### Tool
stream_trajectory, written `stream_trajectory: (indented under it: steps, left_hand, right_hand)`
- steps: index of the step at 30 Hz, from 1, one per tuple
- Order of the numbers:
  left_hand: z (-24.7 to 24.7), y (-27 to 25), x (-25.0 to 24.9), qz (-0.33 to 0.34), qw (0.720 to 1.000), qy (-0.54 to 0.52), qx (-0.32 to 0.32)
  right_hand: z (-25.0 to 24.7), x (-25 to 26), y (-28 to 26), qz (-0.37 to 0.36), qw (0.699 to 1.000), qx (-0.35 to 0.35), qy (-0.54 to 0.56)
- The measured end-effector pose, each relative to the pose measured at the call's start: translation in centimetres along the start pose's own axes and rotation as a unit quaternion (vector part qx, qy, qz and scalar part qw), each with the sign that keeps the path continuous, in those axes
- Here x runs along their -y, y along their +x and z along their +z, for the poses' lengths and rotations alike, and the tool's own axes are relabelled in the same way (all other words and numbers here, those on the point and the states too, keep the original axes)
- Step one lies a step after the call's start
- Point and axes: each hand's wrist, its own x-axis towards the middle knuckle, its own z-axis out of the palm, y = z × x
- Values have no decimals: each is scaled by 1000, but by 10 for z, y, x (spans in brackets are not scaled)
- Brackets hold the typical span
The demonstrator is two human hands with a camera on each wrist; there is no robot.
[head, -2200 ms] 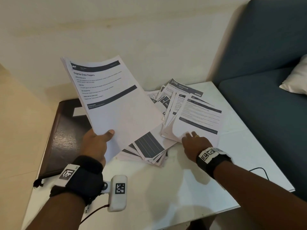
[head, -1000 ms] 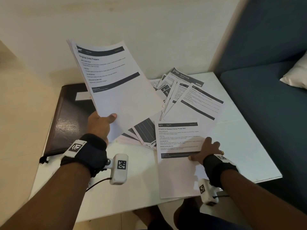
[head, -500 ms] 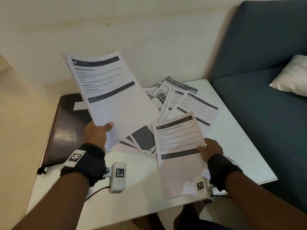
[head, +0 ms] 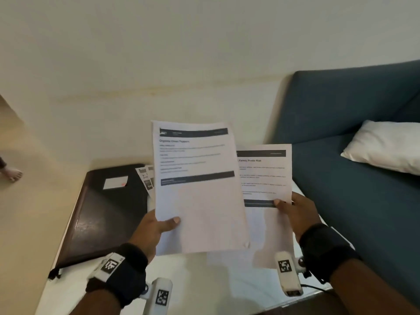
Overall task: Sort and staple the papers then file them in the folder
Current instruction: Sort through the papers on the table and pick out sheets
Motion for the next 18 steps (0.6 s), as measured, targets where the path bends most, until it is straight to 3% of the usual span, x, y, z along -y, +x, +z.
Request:
stream_trajectory:
  steps: [10, 18]
  left_hand:
    - [18, 6, 26, -12, 993, 28, 114]
    - [35, 11, 31, 39, 990, 43, 131]
  right_hand:
    - [26, 19, -16, 4, 994, 79, 72]
    - [29, 10, -15, -18, 992, 115, 57]
